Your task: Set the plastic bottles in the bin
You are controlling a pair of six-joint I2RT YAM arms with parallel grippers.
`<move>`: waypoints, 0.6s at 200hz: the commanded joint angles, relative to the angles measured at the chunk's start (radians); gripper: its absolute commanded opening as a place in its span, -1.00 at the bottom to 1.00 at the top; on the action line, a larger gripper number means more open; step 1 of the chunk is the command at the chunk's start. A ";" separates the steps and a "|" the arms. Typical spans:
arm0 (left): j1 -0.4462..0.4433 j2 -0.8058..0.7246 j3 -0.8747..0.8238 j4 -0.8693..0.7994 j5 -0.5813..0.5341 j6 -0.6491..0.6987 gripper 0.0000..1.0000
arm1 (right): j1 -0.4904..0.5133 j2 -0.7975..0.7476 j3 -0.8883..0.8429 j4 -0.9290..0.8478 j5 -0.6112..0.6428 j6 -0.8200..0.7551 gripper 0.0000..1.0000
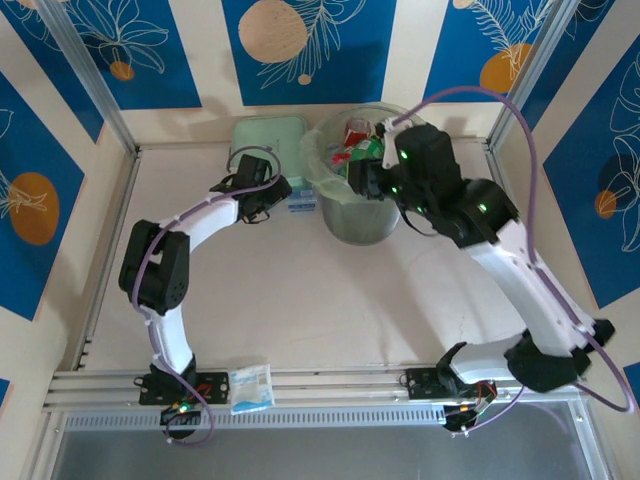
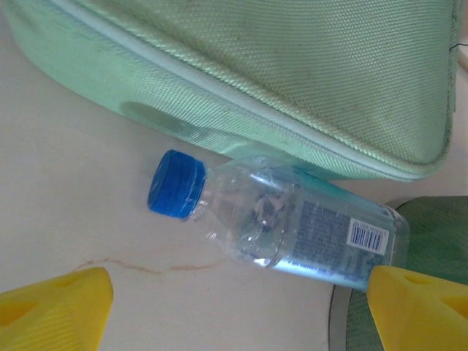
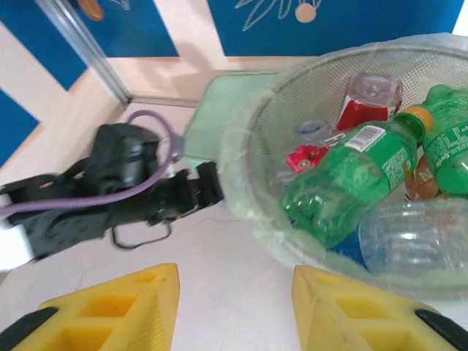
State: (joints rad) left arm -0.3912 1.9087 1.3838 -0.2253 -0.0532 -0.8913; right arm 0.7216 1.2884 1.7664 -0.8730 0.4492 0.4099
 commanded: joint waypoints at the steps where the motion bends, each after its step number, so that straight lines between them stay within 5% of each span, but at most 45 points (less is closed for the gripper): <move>1: -0.025 0.045 0.073 0.034 -0.001 -0.011 0.83 | 0.033 -0.060 -0.070 -0.045 0.079 0.058 -0.07; 120: -0.075 0.295 0.337 -0.262 -0.122 -0.046 0.94 | 0.146 -0.159 -0.111 -0.102 0.190 0.120 -0.08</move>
State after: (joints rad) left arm -0.4568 2.1448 1.6386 -0.3359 -0.1181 -0.9199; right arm 0.8467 1.1564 1.6451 -0.9604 0.5888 0.5098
